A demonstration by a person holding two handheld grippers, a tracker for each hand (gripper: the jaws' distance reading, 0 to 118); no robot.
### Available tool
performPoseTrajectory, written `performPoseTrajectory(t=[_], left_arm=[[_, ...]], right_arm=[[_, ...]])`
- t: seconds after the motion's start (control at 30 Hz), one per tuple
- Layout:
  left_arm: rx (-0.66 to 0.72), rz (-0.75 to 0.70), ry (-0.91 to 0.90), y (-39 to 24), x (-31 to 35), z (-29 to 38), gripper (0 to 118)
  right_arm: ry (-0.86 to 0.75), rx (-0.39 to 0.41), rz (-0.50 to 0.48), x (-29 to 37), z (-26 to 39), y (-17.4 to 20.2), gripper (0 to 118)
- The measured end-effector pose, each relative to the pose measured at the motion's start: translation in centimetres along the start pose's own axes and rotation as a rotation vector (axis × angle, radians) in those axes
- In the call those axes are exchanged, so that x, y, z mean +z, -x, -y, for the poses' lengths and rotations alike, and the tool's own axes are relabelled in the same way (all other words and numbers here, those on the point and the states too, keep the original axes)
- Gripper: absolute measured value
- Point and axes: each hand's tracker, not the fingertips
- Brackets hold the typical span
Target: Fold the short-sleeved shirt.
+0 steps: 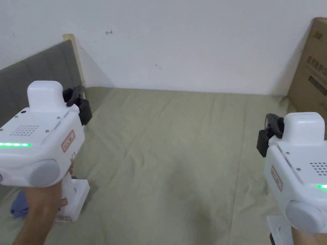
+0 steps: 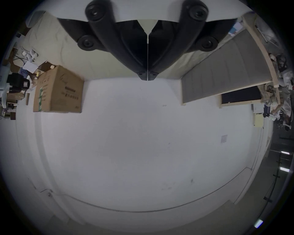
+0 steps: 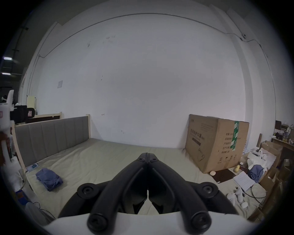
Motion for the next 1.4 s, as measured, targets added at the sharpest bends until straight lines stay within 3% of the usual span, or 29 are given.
performPoseTrajectory(t=[0.07, 0.2, 0.43, 1.4], left_arm=[[0.027, 0.07, -0.013, -2.1, 0.3, 0.7, 0], [-0.052, 0.071, -0.026, -5.6, -0.2, 2.8, 0], [-0.058, 0.104, 0.012, -8.0, -1.0, 4.8, 0], [-0.031, 0.133, 0.028, -7.4, -1.5, 4.5, 0]], right_arm=[[-0.012, 0.006, 0.015, 0.5, -0.1, -0.3, 0], [-0.023, 0.006, 0.042, 0.9, 0.2, -1.6, 0], [-0.022, -0.012, 0.079, 1.0, 0.7, -3.6, 0], [-0.024, -0.022, 0.087, 0.7, 0.9, -3.8, 0]])
